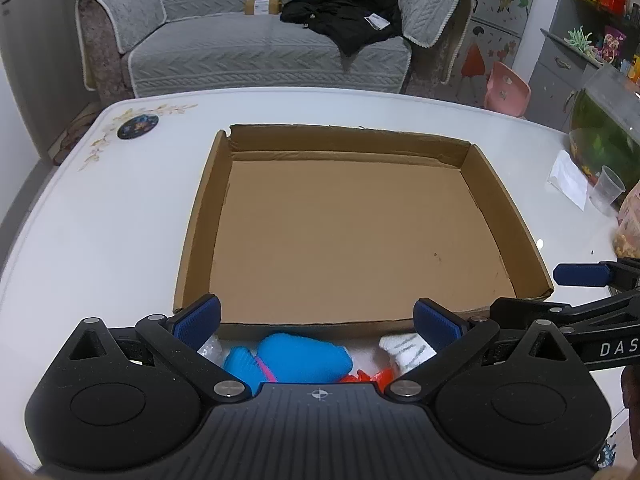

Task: Organize objects

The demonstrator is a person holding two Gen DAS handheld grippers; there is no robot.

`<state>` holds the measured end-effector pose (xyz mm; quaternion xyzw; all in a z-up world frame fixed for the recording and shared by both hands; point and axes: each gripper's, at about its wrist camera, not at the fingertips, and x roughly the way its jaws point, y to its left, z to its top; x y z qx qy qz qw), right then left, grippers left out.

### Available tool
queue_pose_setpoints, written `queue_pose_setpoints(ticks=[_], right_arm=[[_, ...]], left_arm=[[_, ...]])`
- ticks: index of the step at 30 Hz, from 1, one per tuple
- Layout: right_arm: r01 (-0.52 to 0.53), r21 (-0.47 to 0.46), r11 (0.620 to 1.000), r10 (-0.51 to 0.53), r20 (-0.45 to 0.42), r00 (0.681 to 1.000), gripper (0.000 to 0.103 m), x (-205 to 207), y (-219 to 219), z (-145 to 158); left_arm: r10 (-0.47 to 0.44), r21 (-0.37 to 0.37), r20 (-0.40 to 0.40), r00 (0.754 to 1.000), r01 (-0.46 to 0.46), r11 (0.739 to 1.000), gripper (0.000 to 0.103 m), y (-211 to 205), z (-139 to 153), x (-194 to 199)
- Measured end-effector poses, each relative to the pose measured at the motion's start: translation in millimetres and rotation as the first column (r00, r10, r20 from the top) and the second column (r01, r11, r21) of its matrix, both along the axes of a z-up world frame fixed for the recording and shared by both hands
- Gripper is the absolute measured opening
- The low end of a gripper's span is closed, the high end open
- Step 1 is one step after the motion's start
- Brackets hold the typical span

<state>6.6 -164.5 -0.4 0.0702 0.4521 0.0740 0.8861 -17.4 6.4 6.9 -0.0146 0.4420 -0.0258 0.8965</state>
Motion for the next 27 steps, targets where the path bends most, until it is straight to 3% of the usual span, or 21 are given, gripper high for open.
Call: queue_pose_setpoints(ticks=[7,11,15,18,21,24,27], right_arm=[[-0.023,-0.006,1.0,0.024,0.023,0.999,0.102,-6.1,0.8,4.1],[-0.12,-0.015,0.993,0.121,0.116,0.986,0.102,-28.5,-1.3,14.8],[-0.313,-0.087,0.946,0.325,0.24,0.915,0.102,-78.4,0.3,15.5],[-0.4,-0.222,0.889,0.452,0.287,0.844,0.102,-118.7,8.1,3.6],[-0.439,-0.321,0.839,0.524,0.264,0.81,0.099,-141.1,18.1,-10.5],[-0.48,-0.316,0.818,0.56,0.253,0.789,0.097,-146.3,24.5,-16.6],[-0.503,-0.308,0.807,0.573,0.21,0.792,0.087,-141.4,28.9,-27.1]], left_arm=[[0.003,0.013,0.004,1.0,-0.003,1.0,0.103,6.5,2.7,-9.5],[-0.002,0.056,0.05,0.999,0.0,0.998,0.103,19.6,14.6,-38.9],[-0.041,0.124,0.104,0.994,0.028,0.992,0.103,32.9,15.8,-89.1],[-0.079,0.154,0.101,0.992,0.063,0.986,0.103,38.5,5.3,-125.2],[-0.056,0.092,0.092,0.994,0.047,0.995,0.103,48.9,-1.6,-148.8],[-0.023,-0.003,0.105,0.994,0.024,1.0,0.103,56.1,-4.0,-167.8],[0.005,-0.019,0.108,0.994,-0.003,1.0,0.103,54.8,-13.7,-174.7]])
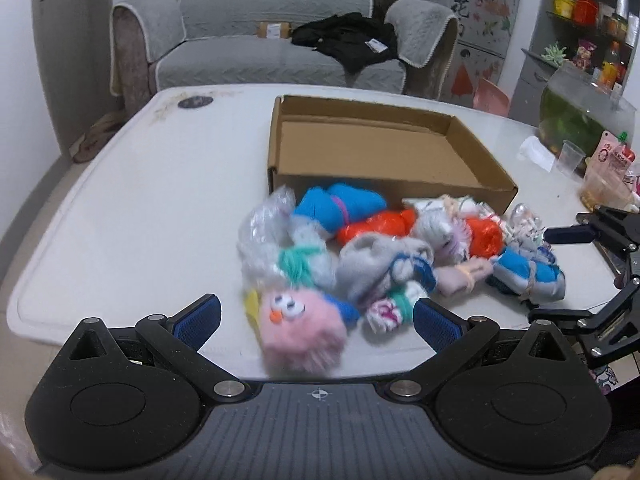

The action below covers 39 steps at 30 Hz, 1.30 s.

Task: Organize objects
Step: 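Move both grippers toward the pile of socks and toys beside the tray, then grasp the pink fluffy toy with left gripper while right grasps blue-white sock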

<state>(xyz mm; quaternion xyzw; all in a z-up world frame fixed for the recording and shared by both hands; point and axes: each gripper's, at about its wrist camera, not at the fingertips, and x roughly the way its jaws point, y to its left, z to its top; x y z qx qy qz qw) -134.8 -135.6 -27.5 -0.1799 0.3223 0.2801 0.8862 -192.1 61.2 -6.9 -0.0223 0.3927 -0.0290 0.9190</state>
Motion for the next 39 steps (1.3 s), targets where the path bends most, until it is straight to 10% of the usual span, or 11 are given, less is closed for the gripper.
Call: queue_pose_setpoints(ticks=[16,22,28,39], right_arm=[[0.041,0.028,0.999,-0.04,-0.055,0.998,0.073,1.6,-13.5,-24.4],[0.037,0.018,0.999,-0.036,-0.079,0.996,0.044,8.9,-16.6,-32.0],[0.025,0.038,0.999,-0.021,-0.098,0.995,0.043,12.3,-20.3,-36.9],[0.019,0.059,0.998,-0.012,-0.112,0.994,0.041,12.4,-24.4,-35.7]], left_arm=[[0.088,0.085,0.0,0.996,-0.088,0.993,0.103,-4.9,-51.6,12.7],[0.089,0.08,0.022,0.996,-0.09,0.993,0.102,-6.9,-60.3,18.3],[0.076,0.085,0.018,0.997,-0.077,0.993,0.096,-12.6,-71.7,19.9],[0.093,0.051,0.059,0.994,-0.096,0.994,0.052,-6.5,-66.4,14.7]])
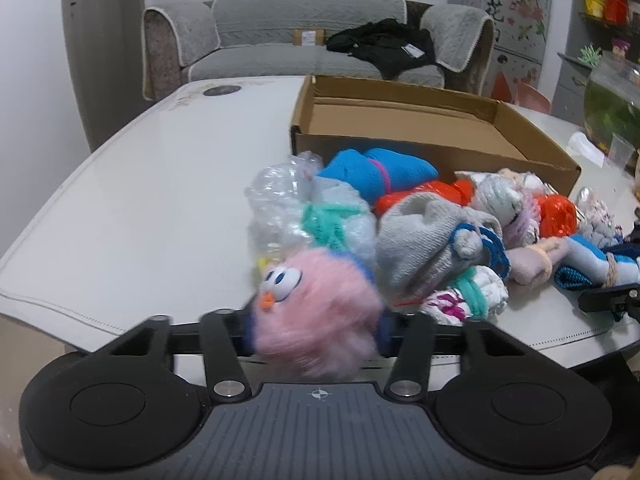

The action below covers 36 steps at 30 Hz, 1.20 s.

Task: Organize objects
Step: 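Grasp the pink fluffy toy with left gripper while right grasps blue-white sock, then carry pink toy and blue-white sock into the cardboard tray with both grippers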

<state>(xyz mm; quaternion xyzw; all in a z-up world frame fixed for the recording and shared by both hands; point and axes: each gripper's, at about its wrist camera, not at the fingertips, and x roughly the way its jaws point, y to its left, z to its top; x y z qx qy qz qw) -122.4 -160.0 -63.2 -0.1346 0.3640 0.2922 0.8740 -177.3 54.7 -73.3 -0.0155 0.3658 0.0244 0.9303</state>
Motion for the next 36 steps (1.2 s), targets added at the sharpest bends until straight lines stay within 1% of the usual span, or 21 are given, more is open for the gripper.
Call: queue_pose_setpoints(ticks=[2,5,10,13,18,23,26,29,33,36], right_arm=[[-0.001,0.003,1.0,0.001,0.002,1.0,0.04,-0.5,0.0,0.6],[-0.002,0.014,1.0,0.002,0.002,1.0,0.04,-2.1,-2.1,3.1],[0.004,0.041,0.999,-0.005,0.015,1.0,0.04,-3.1,-9.5,14.1],[0.01,0.041,0.999,-0.011,0.025,1.0,0.04,-0.3,-12.8,16.8],[0.008,0.063,0.998,-0.011,0.046,0.999,0.04,1.7,-15.6,26.2],[0.007,0.099,0.995,-0.014,0.067,0.998,0.04,8.1,-20.0,42.3],[0.006,0.123,0.992,-0.017,0.094,0.995,0.04,17.6,-22.4,59.2],[0.009,0.149,0.989,-0.029,0.129,0.991,0.04,32.2,-25.7,82.1],[0.041,0.182,0.982,-0.07,0.154,0.986,0.04,59.4,-28.9,108.8],[0.078,0.196,0.978,-0.112,0.17,0.979,0.04,91.6,-25.5,127.9]], left_arm=[[0.005,-0.02,-0.001,1.0,-0.005,1.0,0.049,4.3,1.6,-1.7],[0.006,-0.003,-0.006,1.0,-0.006,1.0,0.047,5.5,4.2,-5.3],[0.001,0.026,0.009,1.0,-0.001,1.0,0.047,8.8,14.8,-13.6],[0.008,0.034,0.007,1.0,-0.008,0.999,0.047,13.2,16.7,-15.1],[0.02,0.038,0.036,0.999,-0.021,0.999,0.047,22.3,28.3,-20.0],[0.031,0.054,0.096,0.995,-0.036,0.998,0.047,35.0,56.5,-12.6],[-0.002,0.078,0.136,0.991,-0.008,0.997,0.047,37.7,80.4,4.7],[-0.048,0.096,0.161,0.986,0.032,0.995,0.047,37.1,111.7,32.4],[-0.096,0.119,0.168,0.981,0.077,0.99,0.047,29.6,149.2,79.8],[-0.128,0.102,0.157,0.979,0.113,0.988,0.047,19.6,169.2,123.3]])
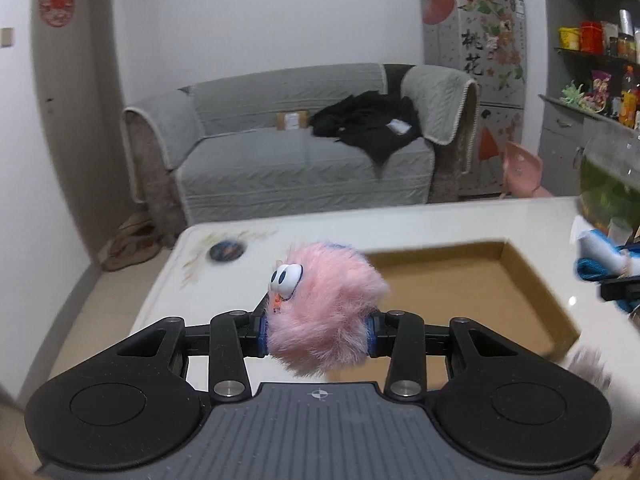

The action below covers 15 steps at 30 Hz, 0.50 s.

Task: Organize objects
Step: 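Carry pink toy and blue-white sock into the cardboard tray with both grippers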

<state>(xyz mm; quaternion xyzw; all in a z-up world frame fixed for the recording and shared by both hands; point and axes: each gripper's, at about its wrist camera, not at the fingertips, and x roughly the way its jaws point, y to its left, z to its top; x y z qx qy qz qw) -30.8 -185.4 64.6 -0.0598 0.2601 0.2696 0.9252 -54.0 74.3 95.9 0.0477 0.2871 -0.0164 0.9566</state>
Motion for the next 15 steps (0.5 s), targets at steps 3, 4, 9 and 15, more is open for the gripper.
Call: queue_pose_setpoints(ticks=[3,4,9,15], right_arm=[[0.037,0.027,0.999,-0.036,-0.028,0.999,0.04,34.0,6.4,10.6],[0.054,0.03,0.998,-0.053,-0.039,0.998,0.04,48.4,11.4,12.7],[0.107,0.012,0.994,-0.105,-0.1,0.989,0.04,109.5,43.4,5.4],[0.13,-0.03,0.991,-0.133,-0.175,0.976,0.04,160.4,74.0,-33.4]], left_arm=[[-0.041,0.003,-0.042,0.998,0.041,0.999,0.048,-17.0,5.7,49.7],[-0.049,0.007,-0.059,0.997,0.049,0.999,0.048,-22.9,4.0,67.4],[-0.054,-0.025,-0.163,0.985,0.051,0.998,0.048,-40.1,-27.0,141.0],[-0.064,0.0,-0.253,0.965,0.066,0.998,0.048,-54.4,-84.1,188.5]])
